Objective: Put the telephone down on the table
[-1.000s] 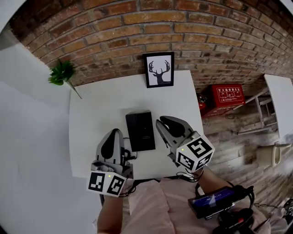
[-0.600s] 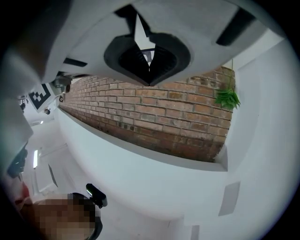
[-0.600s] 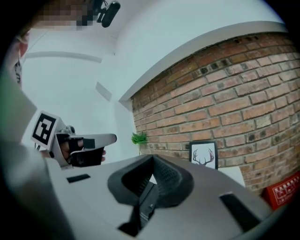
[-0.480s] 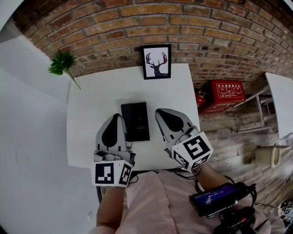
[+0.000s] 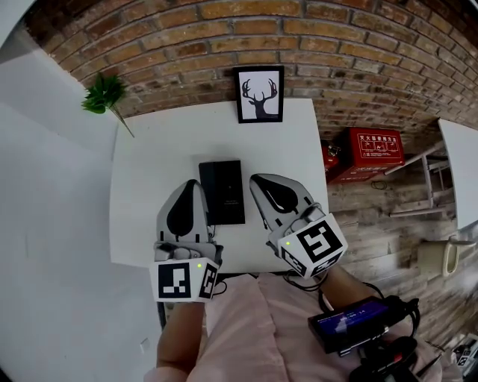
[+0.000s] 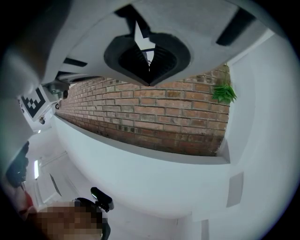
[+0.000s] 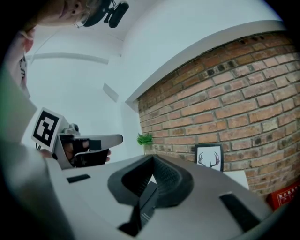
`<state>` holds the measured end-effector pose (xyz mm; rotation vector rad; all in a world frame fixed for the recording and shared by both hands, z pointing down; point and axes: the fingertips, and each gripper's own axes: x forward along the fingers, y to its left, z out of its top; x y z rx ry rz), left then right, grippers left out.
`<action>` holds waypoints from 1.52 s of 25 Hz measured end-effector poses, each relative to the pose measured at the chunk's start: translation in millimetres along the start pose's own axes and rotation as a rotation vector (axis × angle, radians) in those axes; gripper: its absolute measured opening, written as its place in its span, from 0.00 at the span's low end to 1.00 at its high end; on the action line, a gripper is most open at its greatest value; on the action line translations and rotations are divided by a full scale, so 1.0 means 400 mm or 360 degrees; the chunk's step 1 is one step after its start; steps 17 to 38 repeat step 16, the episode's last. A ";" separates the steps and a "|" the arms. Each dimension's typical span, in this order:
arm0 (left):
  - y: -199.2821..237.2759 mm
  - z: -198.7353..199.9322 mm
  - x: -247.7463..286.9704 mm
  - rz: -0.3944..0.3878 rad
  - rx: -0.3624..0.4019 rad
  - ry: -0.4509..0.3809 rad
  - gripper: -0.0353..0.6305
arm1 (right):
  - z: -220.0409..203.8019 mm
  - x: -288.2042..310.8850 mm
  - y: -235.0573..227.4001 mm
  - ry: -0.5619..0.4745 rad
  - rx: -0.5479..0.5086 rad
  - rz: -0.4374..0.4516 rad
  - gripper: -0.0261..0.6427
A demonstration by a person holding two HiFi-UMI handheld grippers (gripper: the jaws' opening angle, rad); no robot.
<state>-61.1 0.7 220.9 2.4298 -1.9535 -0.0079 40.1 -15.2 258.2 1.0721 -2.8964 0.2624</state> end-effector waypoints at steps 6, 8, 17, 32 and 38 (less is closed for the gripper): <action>-0.003 -0.005 0.003 -0.0012 0.0000 0.0013 0.05 | -0.004 0.001 0.002 0.0007 0.0002 -0.0006 0.05; -0.004 -0.010 0.004 -0.0019 0.0000 0.0020 0.05 | -0.006 0.002 0.002 0.0007 -0.0003 -0.0004 0.05; 0.006 -0.026 0.017 -0.0039 0.0014 0.0047 0.05 | -0.019 0.018 -0.004 0.0022 0.0001 -0.0003 0.05; 0.006 -0.026 0.017 -0.0039 0.0014 0.0047 0.05 | -0.019 0.018 -0.004 0.0022 0.0001 -0.0003 0.05; 0.006 -0.026 0.017 -0.0039 0.0014 0.0047 0.05 | -0.019 0.018 -0.004 0.0022 0.0001 -0.0003 0.05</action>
